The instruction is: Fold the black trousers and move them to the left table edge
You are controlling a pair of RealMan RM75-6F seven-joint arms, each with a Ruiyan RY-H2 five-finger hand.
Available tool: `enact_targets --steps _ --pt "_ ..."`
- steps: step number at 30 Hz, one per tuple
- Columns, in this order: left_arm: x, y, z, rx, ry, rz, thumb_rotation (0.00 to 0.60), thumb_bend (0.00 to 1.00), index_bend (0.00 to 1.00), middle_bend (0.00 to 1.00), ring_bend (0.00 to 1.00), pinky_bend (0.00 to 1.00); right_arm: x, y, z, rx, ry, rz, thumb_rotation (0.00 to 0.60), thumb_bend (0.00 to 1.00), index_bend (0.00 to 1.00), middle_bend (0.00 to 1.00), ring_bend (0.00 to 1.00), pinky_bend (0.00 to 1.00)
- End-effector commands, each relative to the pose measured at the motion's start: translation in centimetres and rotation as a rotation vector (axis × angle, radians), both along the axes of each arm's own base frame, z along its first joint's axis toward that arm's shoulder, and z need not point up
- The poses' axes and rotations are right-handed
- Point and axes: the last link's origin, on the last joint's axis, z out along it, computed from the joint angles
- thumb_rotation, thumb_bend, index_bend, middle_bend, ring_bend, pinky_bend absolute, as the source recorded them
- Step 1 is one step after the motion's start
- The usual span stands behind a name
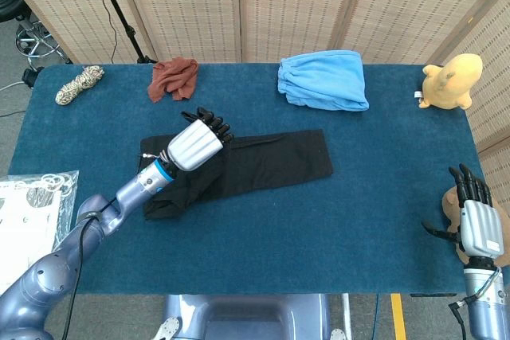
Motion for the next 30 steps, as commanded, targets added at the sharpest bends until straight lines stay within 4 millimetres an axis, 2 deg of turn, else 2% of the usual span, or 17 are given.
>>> enact_targets --steps 1,5,11,22,26,27,29,30 --pt "2.1 0.4 -1.1 0.001 0.012 -0.015 0.600 0.50 0.67 0.54 0.43 0.48 -0.1 -0.1 0.0 0.002 -0.004 -0.003 0.600 0.00 0.06 0.00 0.00 0.02" --pt "4.2 0.6 -2.4 -0.007 0.033 -0.031 0.600 0.50 0.67 0.54 0.43 0.48 -0.1 -0.1 -0.1 0.006 -0.007 -0.006 0.600 0.00 0.06 0.00 0.00 0.02" --pt "6.3 0.7 -4.2 -0.004 0.078 -0.042 0.600 0.50 0.67 0.54 0.43 0.48 -0.2 0.0 -0.1 0.012 -0.011 -0.013 0.600 0.00 0.06 0.00 0.00 0.02" --pt "9.0 0.6 -6.6 -0.018 0.096 -0.032 0.600 0.50 0.67 0.54 0.43 0.48 -0.2 0.1 0.2 0.003 -0.016 -0.013 0.600 0.00 0.06 0.00 0.00 0.02" --pt "9.5 0.3 -6.9 -0.018 0.083 -0.038 0.600 0.50 0.66 0.54 0.42 0.48 -0.2 0.0 0.2 0.002 -0.018 -0.016 0.600 0.00 0.06 0.00 0.00 0.02" --pt "9.5 0.3 -6.9 -0.016 0.082 -0.035 0.600 0.50 0.64 0.52 0.41 0.48 -0.3 0.0 0.2 0.003 -0.018 -0.016 0.600 0.00 0.06 0.00 0.00 0.02" --pt "9.5 0.4 -7.0 -0.010 0.078 -0.021 0.600 0.46 0.53 0.38 0.33 0.47 -0.3 0.0 0.2 0.003 -0.018 -0.015 0.600 0.00 0.06 0.00 0.00 0.02" --pt "9.4 0.5 -7.2 -0.014 0.070 -0.002 0.600 0.40 0.38 0.23 0.23 0.42 -0.3 0.0 0.2 0.004 -0.018 -0.016 0.600 0.00 0.06 0.00 0.00 0.02"
